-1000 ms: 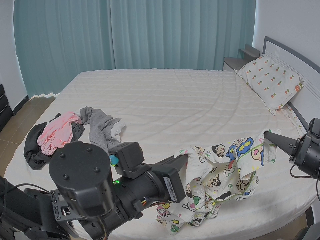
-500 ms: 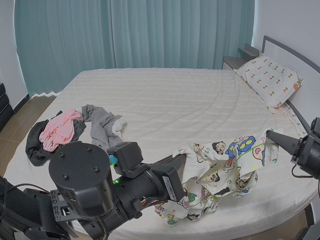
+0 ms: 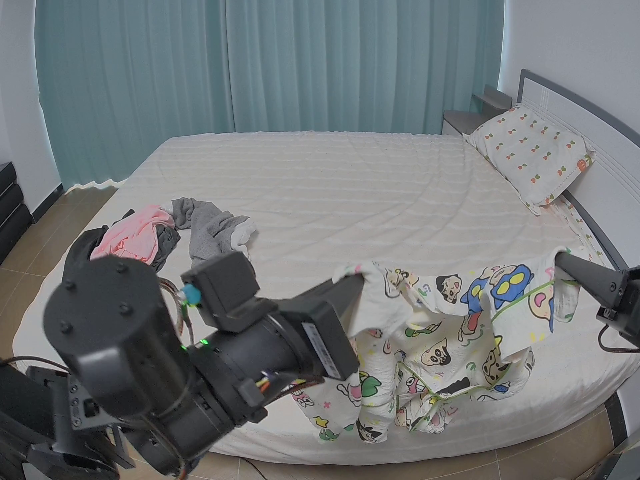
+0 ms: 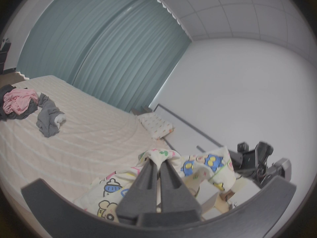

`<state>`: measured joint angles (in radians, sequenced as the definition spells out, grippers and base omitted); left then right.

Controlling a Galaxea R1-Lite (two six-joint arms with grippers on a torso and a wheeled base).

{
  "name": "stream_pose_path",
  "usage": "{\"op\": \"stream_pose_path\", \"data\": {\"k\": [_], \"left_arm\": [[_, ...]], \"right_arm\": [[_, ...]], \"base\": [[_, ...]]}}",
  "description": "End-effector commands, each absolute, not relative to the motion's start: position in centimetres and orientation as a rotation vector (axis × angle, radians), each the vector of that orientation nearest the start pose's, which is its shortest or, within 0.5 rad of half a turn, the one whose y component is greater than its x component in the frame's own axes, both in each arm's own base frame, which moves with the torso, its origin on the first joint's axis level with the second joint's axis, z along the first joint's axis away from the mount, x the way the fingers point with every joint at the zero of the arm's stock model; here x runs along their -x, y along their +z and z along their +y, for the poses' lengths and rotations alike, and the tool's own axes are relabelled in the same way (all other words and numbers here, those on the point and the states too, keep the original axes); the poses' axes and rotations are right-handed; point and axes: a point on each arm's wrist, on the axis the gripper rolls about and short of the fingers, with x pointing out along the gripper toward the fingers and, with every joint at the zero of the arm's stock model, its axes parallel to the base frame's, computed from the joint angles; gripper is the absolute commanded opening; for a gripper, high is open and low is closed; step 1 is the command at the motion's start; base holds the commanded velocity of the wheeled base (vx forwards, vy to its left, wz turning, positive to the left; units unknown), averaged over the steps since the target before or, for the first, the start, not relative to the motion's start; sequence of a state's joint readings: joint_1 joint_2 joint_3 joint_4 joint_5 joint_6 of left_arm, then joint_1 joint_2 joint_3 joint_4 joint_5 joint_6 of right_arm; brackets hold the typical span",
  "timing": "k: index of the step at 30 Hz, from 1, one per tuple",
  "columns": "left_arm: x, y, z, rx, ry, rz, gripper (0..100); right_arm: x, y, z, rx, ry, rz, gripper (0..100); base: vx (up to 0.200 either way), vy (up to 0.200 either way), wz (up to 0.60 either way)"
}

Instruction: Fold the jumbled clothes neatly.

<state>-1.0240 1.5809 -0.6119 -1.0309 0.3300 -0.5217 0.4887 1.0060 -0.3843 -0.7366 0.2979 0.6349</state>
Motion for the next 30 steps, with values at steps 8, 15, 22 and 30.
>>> {"op": "stream_pose_path", "data": {"k": [8, 15, 22, 30], "left_arm": [[-12.5, 23.0, -19.6, 0.554, -0.730, 0.024, 0], [-11.6, 22.6, -18.5, 0.548, -0.737, 0.035, 0], [-10.6, 21.7, -16.7, 0.502, -0.723, 0.093, 0], [-10.2, 18.7, -16.1, 0.360, -0.675, 0.281, 0]], "right_arm": [[-7.8, 25.7, 5.1, -0.608, 0.934, -0.030, 0], [-6.9, 25.7, 4.7, -0.602, 0.966, -0.044, 0], [-5.7, 24.9, 4.2, -0.593, 0.970, 0.049, 0], [-7.3, 23.9, 4.6, -0.591, 0.903, 0.153, 0]], "base": [[0.000, 0.000, 0.00], [0.000, 0.000, 0.00], [0.000, 0.000, 0.00], [0.000, 0.000, 0.00]]}}
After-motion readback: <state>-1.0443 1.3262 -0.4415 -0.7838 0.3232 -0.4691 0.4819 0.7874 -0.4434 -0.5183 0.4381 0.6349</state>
